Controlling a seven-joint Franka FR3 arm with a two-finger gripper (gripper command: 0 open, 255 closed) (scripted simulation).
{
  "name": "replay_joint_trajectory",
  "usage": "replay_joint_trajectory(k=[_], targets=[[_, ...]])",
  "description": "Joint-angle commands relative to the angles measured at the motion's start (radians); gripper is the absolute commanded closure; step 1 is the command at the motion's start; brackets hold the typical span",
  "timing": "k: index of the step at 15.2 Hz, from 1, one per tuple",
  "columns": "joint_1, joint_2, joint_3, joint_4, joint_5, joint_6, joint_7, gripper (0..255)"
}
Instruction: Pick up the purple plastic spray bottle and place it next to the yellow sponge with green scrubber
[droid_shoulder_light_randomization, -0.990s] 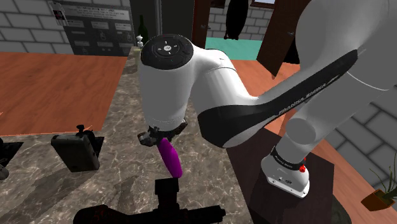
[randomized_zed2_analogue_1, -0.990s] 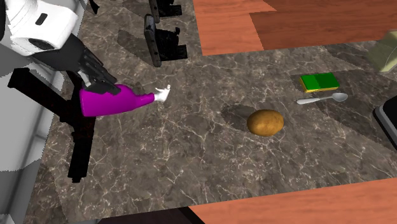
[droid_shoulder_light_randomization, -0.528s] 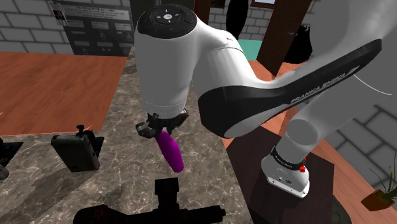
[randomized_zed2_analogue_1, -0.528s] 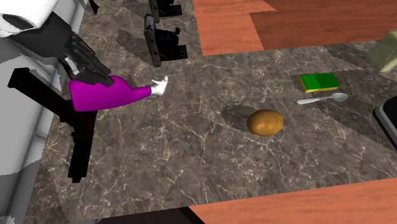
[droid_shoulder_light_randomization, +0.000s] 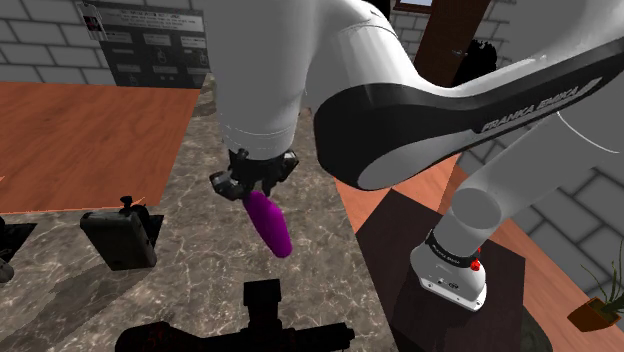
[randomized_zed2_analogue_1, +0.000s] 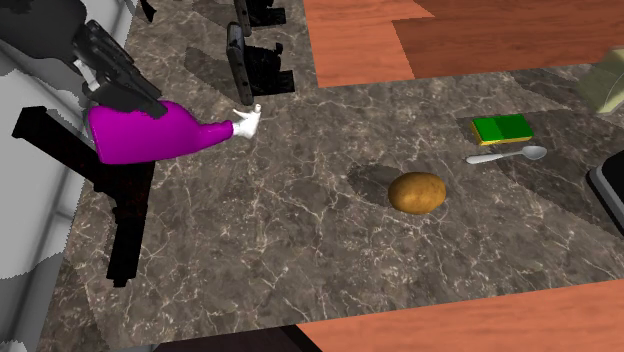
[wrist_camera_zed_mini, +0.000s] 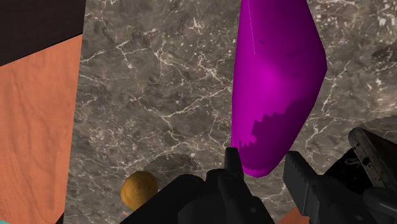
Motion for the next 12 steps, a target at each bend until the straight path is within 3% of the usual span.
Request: replay_joint_trajectory(k=[1,12], targets=[[0.001,-0.001,-0.004,0.029,0.002,-0.029,-0.007,255],[-0.002,-0.004,-0.024,0.171,0.007,-0.169,-0.044,255]])
